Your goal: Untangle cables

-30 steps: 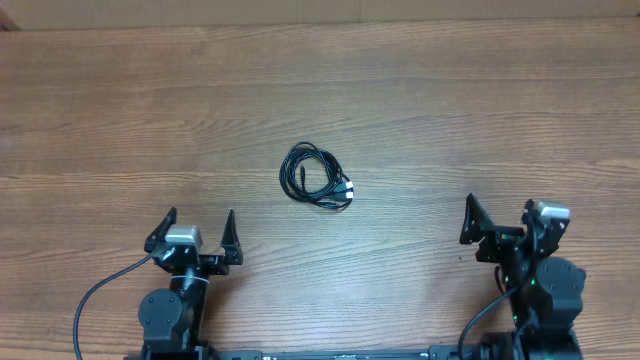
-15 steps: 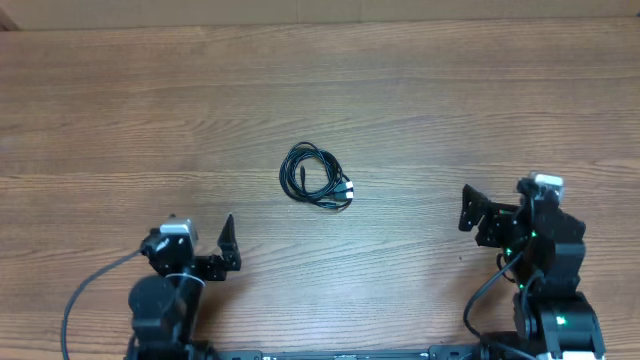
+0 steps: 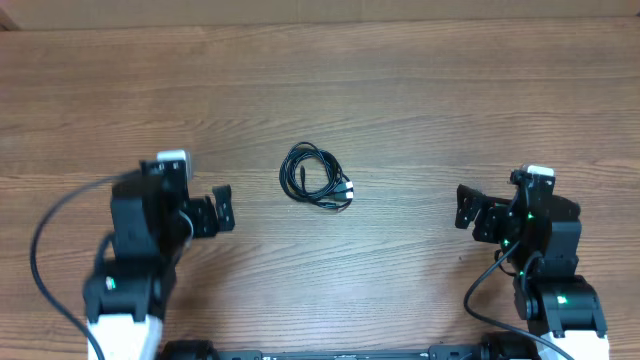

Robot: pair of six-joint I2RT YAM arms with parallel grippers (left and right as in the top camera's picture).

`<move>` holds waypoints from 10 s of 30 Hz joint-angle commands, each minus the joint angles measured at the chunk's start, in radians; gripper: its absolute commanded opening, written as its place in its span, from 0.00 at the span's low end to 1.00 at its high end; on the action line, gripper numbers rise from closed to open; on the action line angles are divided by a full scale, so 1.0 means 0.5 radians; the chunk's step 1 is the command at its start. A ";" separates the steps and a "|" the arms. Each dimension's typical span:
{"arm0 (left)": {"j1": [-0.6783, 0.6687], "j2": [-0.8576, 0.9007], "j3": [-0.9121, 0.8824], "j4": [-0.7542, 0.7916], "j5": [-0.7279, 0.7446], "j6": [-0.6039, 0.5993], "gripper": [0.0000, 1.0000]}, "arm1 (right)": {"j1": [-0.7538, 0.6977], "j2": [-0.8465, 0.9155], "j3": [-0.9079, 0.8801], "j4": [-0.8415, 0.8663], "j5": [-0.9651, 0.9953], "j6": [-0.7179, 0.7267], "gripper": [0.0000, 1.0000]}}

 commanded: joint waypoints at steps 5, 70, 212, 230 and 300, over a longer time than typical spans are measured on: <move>0.012 0.375 0.367 -0.259 0.050 -0.040 1.00 | 0.009 0.006 0.156 0.057 -0.310 0.008 1.00; -0.652 2.023 0.574 0.684 0.053 0.010 0.40 | 0.010 0.780 0.755 -0.320 -0.510 0.009 1.00; -0.700 1.700 1.083 0.278 1.529 0.148 0.64 | 0.647 1.238 0.935 -0.211 -0.266 0.278 0.04; -0.419 1.657 1.086 0.171 1.344 0.148 0.04 | 0.498 1.238 0.935 -0.483 0.598 0.708 0.04; -0.849 2.174 0.802 0.100 0.330 0.431 0.17 | 0.414 1.238 0.935 -0.381 -0.230 0.308 0.81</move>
